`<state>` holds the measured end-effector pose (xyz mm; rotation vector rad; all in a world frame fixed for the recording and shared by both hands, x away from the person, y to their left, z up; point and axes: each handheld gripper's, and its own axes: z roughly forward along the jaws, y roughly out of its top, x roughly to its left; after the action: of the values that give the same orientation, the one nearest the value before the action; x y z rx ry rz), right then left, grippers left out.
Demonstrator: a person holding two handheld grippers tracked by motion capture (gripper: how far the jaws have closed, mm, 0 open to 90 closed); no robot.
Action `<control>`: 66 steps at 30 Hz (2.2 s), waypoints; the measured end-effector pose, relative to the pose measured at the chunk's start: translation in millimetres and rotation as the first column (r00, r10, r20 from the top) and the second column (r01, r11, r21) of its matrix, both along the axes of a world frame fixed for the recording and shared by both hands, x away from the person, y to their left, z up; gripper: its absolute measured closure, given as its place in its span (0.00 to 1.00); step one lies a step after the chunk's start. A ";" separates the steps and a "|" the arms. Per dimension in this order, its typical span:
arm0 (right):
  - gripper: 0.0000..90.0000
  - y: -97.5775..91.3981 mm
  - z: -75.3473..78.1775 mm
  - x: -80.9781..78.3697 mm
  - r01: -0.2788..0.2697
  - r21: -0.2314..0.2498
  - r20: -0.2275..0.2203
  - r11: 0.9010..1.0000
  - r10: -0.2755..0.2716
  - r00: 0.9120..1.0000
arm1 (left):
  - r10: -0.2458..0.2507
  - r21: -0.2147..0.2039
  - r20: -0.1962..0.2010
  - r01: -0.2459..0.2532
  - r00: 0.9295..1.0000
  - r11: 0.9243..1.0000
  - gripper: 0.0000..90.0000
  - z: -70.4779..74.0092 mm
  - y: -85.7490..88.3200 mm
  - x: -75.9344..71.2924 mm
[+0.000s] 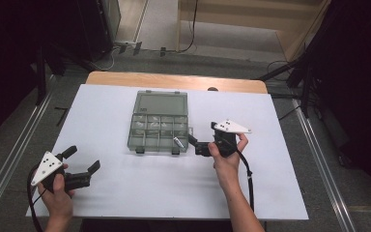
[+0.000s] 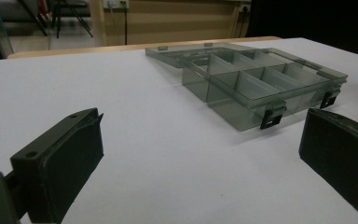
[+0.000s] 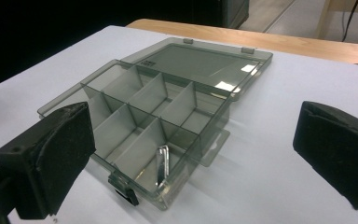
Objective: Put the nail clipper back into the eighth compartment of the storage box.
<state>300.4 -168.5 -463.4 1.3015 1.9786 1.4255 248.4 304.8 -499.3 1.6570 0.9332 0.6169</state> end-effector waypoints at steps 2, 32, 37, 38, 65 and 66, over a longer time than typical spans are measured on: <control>0.00 -3.8 0.2 -2.4 0.002 0.002 -0.001 1.000 -0.002 1.000 | 0.000 0.000 0.000 0.000 1.000 1.000 0.00 0.0 0.0 0.0; 0.00 -63.0 -11.9 -40.0 0.089 0.011 0.003 0.996 -0.089 0.996 | 0.000 0.017 0.001 0.000 1.000 1.000 0.00 0.0 -1.4 -0.3; 0.00 -70.2 -14.0 -46.5 0.091 -0.002 0.002 0.996 -0.091 0.996 | 0.000 0.020 0.001 0.000 1.000 1.000 0.00 0.0 -1.7 -0.2; 0.00 -71.8 -14.4 -47.8 0.092 -0.003 0.002 0.996 -0.092 0.996 | 0.000 0.020 0.001 0.000 1.000 1.000 0.00 0.0 -1.7 -0.2; 0.00 -107.1 -22.7 -72.7 0.120 -0.004 0.023 0.993 -0.120 0.993 | 0.002 0.027 0.002 -0.002 1.000 1.000 0.00 -0.1 -2.5 -0.4; 0.00 -108.3 -23.3 -73.3 0.121 -0.005 0.024 0.993 -0.121 0.992 | 0.002 0.028 0.002 -0.002 1.000 1.000 0.00 -0.1 -2.6 -0.4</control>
<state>227.0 -276.7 -486.7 1.3701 1.8541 1.3704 248.0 302.2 -499.4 1.6798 0.9291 0.6351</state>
